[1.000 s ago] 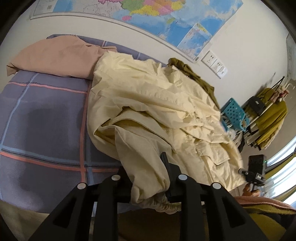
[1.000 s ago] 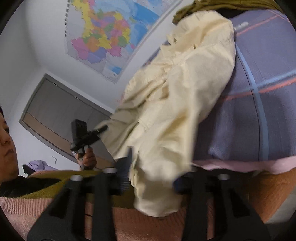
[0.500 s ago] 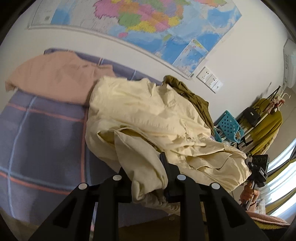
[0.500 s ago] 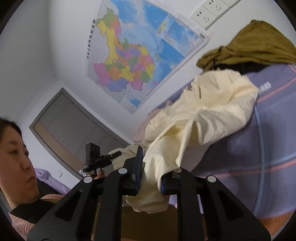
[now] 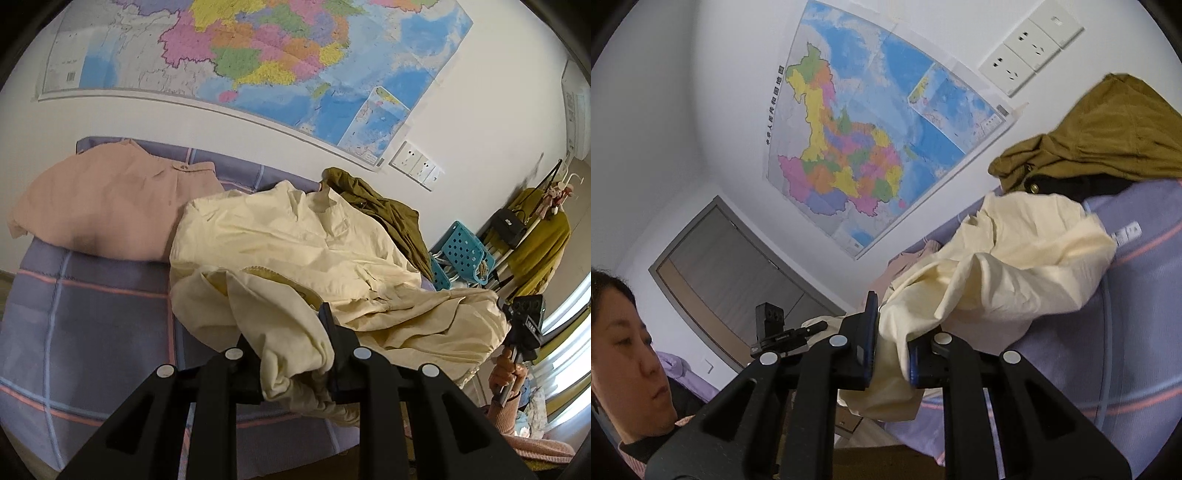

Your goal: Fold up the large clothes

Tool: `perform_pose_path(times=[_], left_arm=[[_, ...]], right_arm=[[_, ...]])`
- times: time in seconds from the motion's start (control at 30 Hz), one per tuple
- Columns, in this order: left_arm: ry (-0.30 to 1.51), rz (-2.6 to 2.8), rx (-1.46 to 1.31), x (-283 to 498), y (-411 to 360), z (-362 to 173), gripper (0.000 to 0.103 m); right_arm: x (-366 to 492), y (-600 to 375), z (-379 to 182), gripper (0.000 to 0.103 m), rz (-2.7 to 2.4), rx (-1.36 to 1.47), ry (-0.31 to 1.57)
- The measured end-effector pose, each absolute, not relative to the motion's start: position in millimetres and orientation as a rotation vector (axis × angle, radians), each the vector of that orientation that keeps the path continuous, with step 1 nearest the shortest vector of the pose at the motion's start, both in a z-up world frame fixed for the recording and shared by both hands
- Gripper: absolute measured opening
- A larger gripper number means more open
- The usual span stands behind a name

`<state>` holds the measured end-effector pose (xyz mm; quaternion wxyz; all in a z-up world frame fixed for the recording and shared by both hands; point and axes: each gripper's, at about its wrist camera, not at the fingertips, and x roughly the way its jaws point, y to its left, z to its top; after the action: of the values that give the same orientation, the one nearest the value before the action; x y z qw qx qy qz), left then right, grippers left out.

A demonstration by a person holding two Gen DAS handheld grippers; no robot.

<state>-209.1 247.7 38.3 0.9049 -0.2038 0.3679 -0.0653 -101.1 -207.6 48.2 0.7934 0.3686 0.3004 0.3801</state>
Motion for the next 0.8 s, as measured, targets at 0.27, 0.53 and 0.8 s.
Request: perform_pose_path(times=[0.27, 0.53, 0.8], left_arm=[[0.756, -0.12, -0.393, -190, 252, 55, 0.021], [0.759, -0.107, -0.355, -161, 256, 71, 0.021], [0.762, -0.093, -0.335, -142, 262, 76, 0.021]], right_arm=[[-70, -209, 57, 0.013, 0.807, 0.794, 0.629], [-38, -207, 61, 0.013, 0.787, 0.797, 0.635], [-12, -208, 58, 0.013, 0.763, 0.804, 0.65]])
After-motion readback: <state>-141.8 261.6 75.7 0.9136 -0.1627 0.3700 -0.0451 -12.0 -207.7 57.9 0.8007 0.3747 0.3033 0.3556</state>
